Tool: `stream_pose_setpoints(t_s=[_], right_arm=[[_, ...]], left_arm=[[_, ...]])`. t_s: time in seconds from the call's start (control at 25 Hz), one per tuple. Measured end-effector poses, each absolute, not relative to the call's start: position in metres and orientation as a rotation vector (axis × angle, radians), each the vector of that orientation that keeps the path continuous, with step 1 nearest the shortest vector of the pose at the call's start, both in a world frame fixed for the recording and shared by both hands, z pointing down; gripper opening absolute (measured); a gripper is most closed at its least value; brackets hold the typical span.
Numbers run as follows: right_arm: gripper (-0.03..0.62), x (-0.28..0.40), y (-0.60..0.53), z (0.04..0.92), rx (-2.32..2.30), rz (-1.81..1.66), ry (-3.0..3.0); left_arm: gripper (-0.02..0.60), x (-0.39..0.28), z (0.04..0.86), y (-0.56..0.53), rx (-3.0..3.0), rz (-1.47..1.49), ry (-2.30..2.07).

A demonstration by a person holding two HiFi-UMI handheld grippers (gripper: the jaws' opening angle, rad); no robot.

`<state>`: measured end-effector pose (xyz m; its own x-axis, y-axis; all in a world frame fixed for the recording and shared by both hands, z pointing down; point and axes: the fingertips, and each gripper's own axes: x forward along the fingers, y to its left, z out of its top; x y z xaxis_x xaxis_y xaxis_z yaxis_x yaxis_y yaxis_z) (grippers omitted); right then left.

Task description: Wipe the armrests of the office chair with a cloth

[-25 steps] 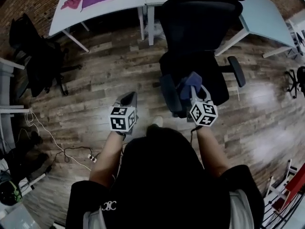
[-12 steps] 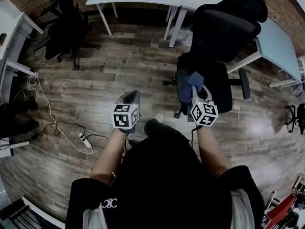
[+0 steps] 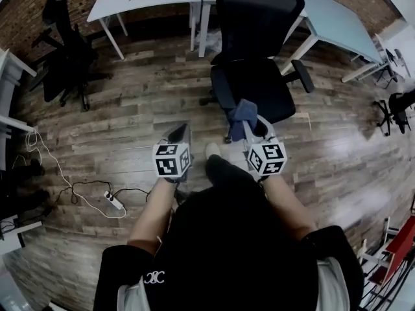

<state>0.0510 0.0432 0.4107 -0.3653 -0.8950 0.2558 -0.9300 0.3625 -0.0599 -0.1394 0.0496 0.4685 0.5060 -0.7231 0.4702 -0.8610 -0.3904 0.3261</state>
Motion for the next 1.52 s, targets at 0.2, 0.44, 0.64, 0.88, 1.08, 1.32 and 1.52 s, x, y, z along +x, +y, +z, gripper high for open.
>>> stream_pose_setpoints(t_s=[0.2, 0.44, 0.64, 0.88, 1.08, 1.32, 1.52], right_arm=[[0.084, 0.088, 0.082, 0.421, 1.704, 0.322, -2.352], [0.084, 0.116, 0.109, 0.418, 1.718, 0.326, -2.325], [0.084, 0.151, 0.138, 0.415, 1.726, 0.33, -2.332], [0.084, 0.225, 0.172, 0.422, 1.695, 0.341, -2.372], [0.084, 0.284, 0.203, 0.428, 1.677, 0.341, -2.436], [0.084, 0.361, 0.242, 0.435, 1.619, 0.324, -2.51], [0.084, 0.409, 0.272, 0.431, 1.579, 0.34, -2.551]], left_arm=[[0.005, -0.113, 0.471, 0.083, 2.252, 0.344, -1.23], [0.005, -0.108, 0.469, 0.103, 2.224, 0.315, -1.281], [0.005, -0.079, 0.474, 0.132, 2.178, 0.312, -1.303], [0.005, -0.001, 0.461, 0.173, 2.226, 0.358, -1.344], [0.005, 0.057, 0.451, 0.214, 2.206, 0.259, -1.395], [0.005, 0.139, 0.461, 0.271, 2.155, 0.237, -1.466], [0.005, 0.191, 0.456, 0.316, 2.14, 0.288, -1.528]])
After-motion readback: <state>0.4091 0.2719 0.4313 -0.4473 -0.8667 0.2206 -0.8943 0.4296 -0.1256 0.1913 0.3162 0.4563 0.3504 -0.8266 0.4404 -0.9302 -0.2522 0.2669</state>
